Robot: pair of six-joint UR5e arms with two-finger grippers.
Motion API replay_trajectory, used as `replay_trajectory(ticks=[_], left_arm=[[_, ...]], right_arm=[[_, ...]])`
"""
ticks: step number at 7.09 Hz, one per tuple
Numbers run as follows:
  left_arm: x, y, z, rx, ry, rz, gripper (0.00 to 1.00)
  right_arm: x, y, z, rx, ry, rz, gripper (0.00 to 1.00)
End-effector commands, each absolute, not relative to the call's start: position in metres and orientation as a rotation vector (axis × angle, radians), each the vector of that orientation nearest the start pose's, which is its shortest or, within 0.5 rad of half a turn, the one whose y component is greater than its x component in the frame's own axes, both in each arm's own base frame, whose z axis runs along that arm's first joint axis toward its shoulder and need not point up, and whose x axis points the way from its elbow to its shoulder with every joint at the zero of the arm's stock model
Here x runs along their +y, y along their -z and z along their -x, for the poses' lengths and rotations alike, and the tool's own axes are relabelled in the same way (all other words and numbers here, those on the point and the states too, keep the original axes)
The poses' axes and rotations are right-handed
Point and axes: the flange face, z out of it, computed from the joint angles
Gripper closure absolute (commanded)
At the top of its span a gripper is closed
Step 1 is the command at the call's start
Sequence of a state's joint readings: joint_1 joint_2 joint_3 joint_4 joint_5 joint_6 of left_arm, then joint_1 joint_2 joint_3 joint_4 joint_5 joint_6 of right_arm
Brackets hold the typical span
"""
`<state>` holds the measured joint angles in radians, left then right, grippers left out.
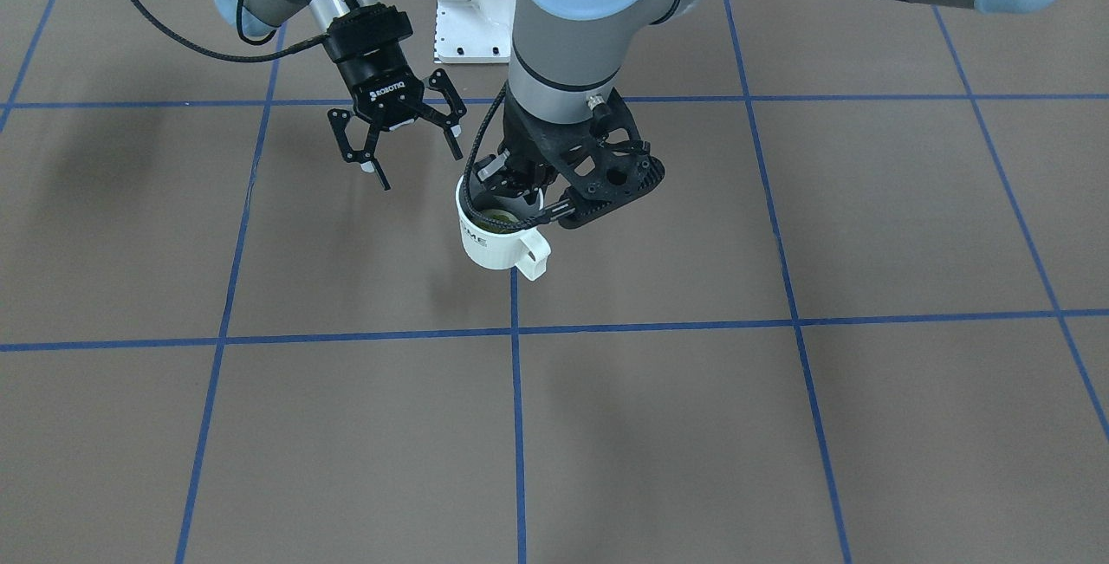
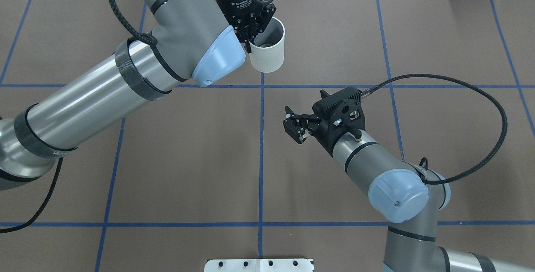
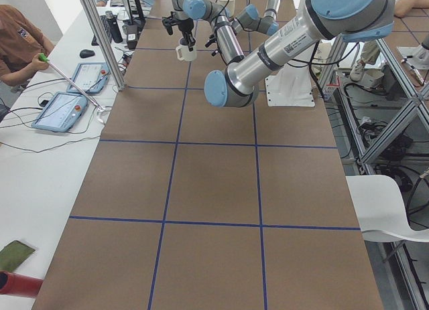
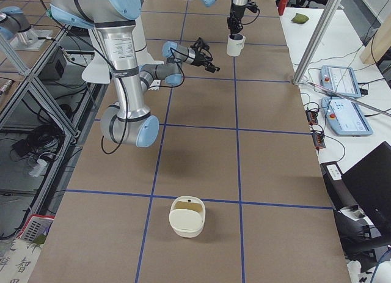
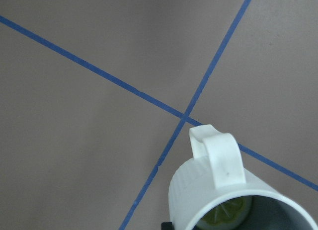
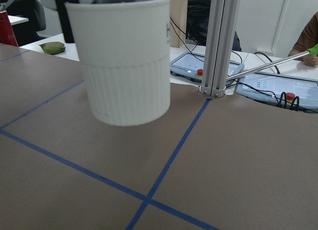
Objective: Left arm hands cup to right arm to dump lemon
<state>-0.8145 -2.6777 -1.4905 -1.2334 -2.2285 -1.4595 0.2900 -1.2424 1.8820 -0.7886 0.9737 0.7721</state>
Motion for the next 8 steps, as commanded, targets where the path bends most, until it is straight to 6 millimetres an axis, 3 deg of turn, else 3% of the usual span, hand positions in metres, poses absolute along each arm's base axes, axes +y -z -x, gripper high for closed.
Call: replay_trajectory(ticks=[1, 4, 6, 8], left_arm=[[-0.559, -0.004, -0.441, 0.884, 0.455, 0.292, 1.00], [-0.536, -0.005, -0.470, 0.859, 0.489, 0.352, 1.00], [-0.532, -0.005, -0.474, 0.853, 0.489, 0.359, 1.00], [-0.528, -0.006, -0.478, 0.847, 0.483, 0.368, 1.00]], right_arm=[[-0.330, -0.236, 0.484, -0.898, -0.043, -1.154, 0.02], [-0.330, -0.219, 0.489, -0.878, -0.104, -1.202, 0.02], [-0.330, -0.207, 0.488, -0.887, -0.130, -1.218, 0.02], [-0.331, -0.211, 0.489, -0.865, -0.142, -1.228, 0.02]])
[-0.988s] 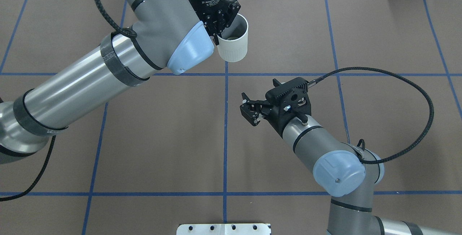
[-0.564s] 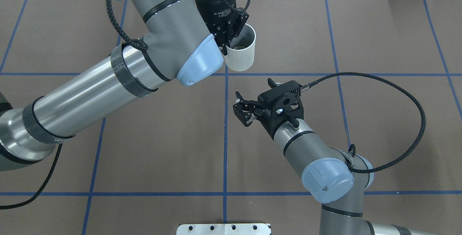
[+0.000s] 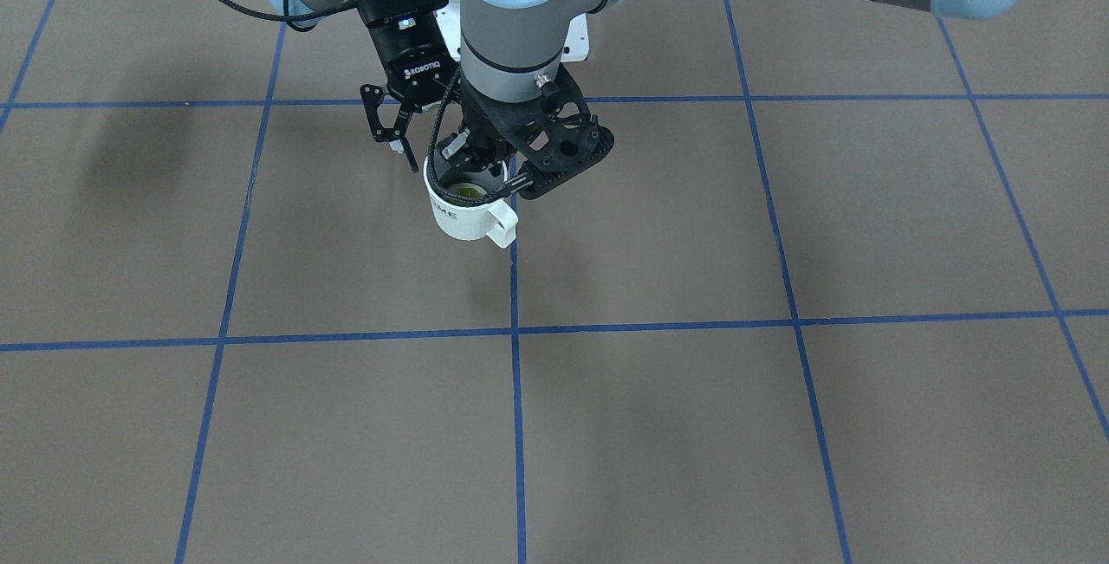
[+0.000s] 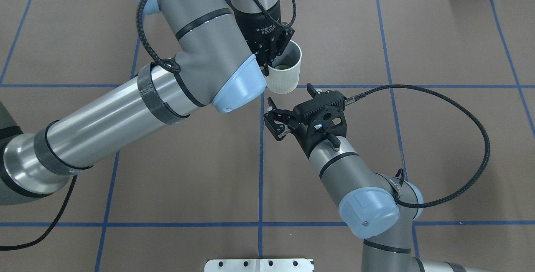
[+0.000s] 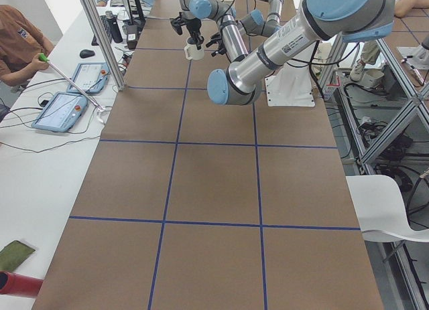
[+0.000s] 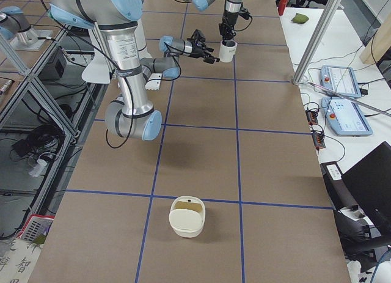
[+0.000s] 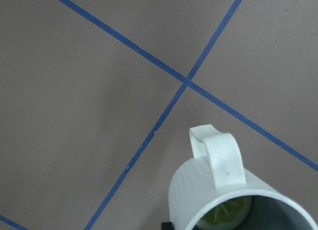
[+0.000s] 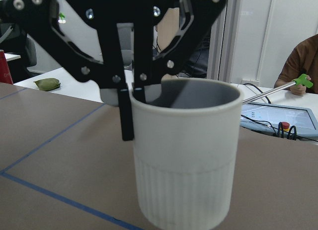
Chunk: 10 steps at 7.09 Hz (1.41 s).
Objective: Left arm hands cup to right arm to dump lemon
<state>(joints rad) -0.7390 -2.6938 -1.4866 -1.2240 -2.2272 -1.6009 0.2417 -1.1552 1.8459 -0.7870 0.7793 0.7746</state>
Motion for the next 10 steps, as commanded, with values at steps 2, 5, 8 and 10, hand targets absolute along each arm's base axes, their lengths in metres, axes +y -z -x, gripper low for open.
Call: replay_trajectory(ticks=[2, 5, 8, 10], left_arm=[[-0.526, 0.001, -0.476, 0.851, 0.478, 0.377, 1.00], [-0.516, 0.002, -0.485, 0.848, 0.460, 0.384, 1.00], [-0.507, 0.001, -0.492, 0.821, 0.457, 0.401, 1.00], [-0.501, 0.002, -0.498, 0.819, 0.445, 0.405, 1.00]], right_arm=[[-0.335, -0.221, 0.499, -0.844, -0.174, -1.224, 0.02], [-0.331, -0.223, 0.500, -0.880, -0.208, -1.239, 0.02], [-0.332, -0.223, 0.499, -0.871, -0.216, -1.245, 0.02], [-0.331, -0.225, 0.500, -0.865, -0.222, -1.248, 0.02]])
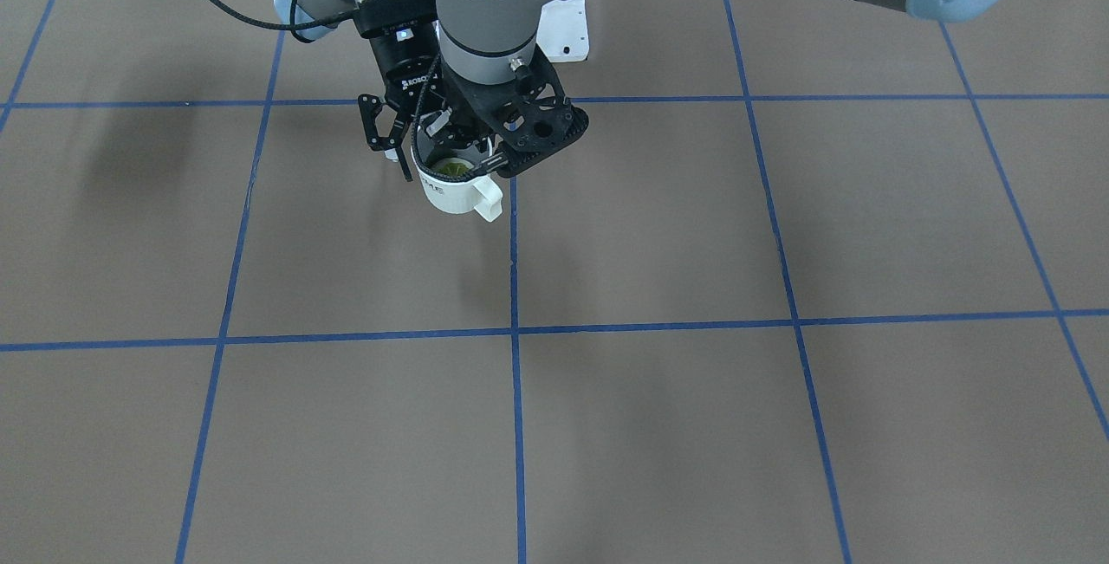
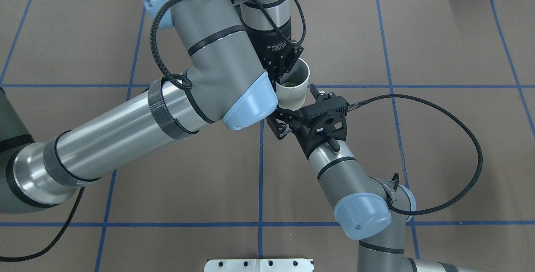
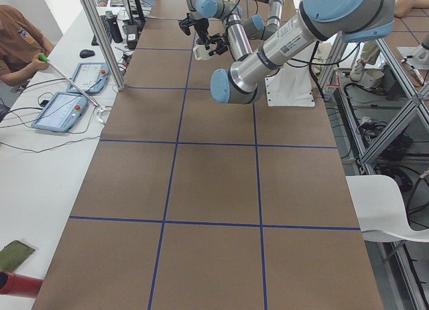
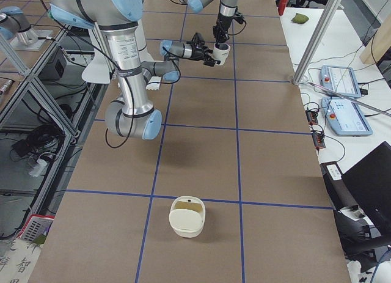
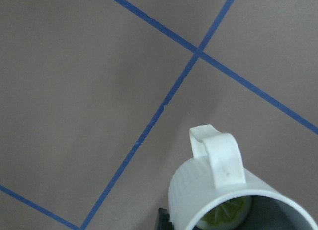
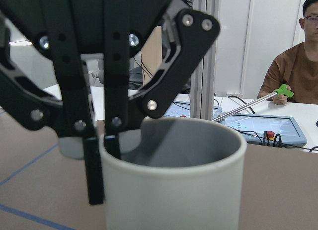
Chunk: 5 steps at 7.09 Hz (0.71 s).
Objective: Left arm hands cup to right arm to dump lemon
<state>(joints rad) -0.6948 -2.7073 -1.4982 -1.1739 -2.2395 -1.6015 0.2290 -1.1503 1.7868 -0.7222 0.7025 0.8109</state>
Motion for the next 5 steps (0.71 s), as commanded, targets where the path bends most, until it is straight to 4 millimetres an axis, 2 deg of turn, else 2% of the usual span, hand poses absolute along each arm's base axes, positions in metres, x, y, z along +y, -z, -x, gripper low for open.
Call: replay_trajectory(ticks=[1, 5], left_arm=[[-0.5011, 0.0025, -0.4978, 0.819, 0.445, 0.405, 1.00], [-0.4939, 0.0057, -0.5027, 0.821, 0.435, 0.411, 1.00]], right_arm=[[-0.3294, -0.2258, 0.5023, -0.868, -0.220, -1.244, 0.02], [-0.3274, -0.2278, 0.5046, -0.867, -0.216, -1.241, 0.02]])
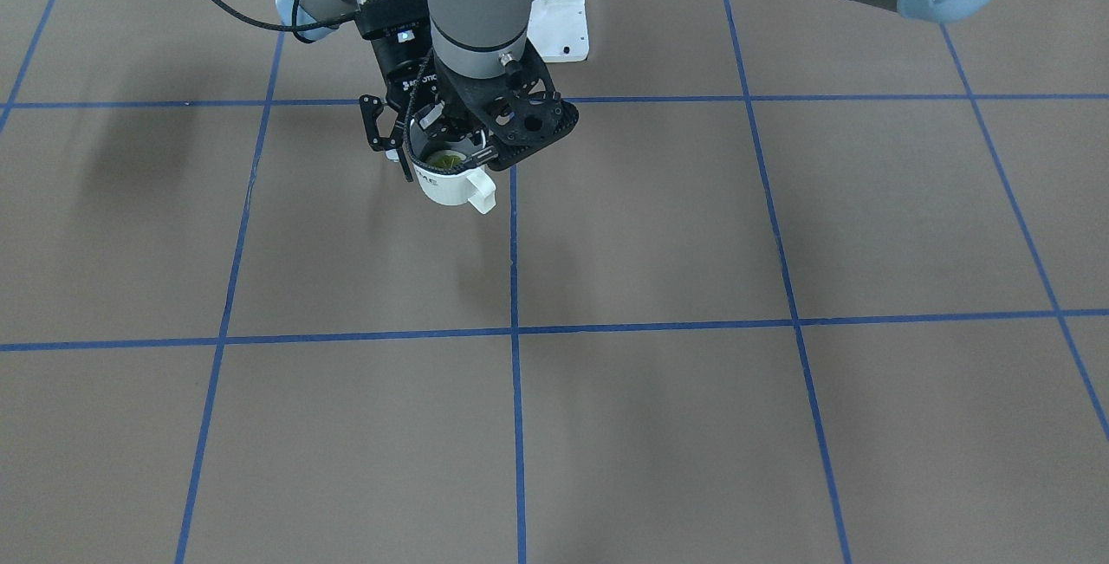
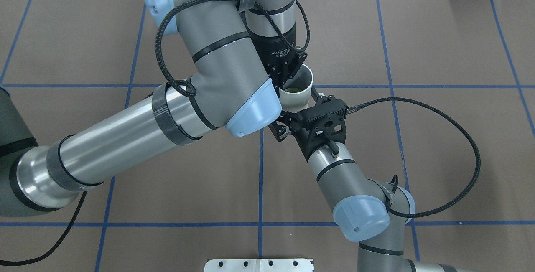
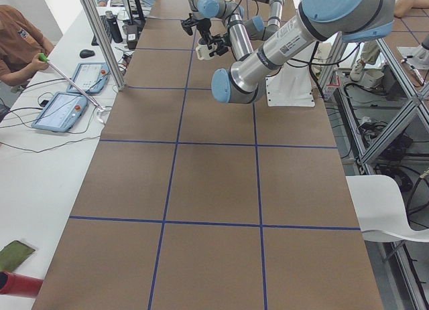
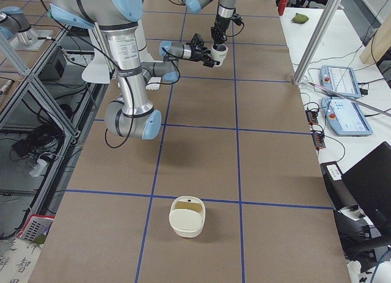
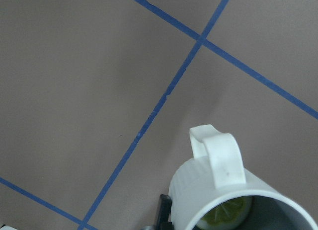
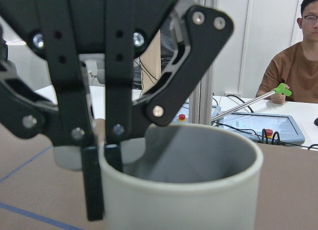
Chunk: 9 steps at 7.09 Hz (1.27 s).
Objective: Left arm hands cup to right arm to dump lemon
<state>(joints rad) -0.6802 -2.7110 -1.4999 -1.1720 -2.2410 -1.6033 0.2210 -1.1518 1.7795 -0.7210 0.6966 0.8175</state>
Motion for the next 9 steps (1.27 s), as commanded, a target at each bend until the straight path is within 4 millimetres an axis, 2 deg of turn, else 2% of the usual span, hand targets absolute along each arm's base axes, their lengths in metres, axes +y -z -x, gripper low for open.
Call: replay_trajectory(ticks=[1, 5, 8, 9], left_arm=[[-0.4911, 0.0045, -0.5059, 0.818, 0.431, 0.413, 1.00], [-0.4861, 0.0057, -0.5102, 0.818, 0.421, 0.417, 1.00], [-0.4861, 0.0057, -0.5102, 0.818, 0.421, 0.417, 1.00], [-0.4859, 0.0067, -0.5100, 0.819, 0.420, 0.417, 1.00]], right_arm=[[-0.3274, -0.2278, 0.5046, -0.866, -0.215, -1.242, 0.02], [-0.3279, -0.2292, 0.5042, -0.859, -0.221, -1.245, 0.02], [-0.3279, -0.2307, 0.5046, -0.856, -0.220, -1.245, 0.12], [-0.3272, -0.2307, 0.5051, -0.856, -0.217, -1.245, 0.22]])
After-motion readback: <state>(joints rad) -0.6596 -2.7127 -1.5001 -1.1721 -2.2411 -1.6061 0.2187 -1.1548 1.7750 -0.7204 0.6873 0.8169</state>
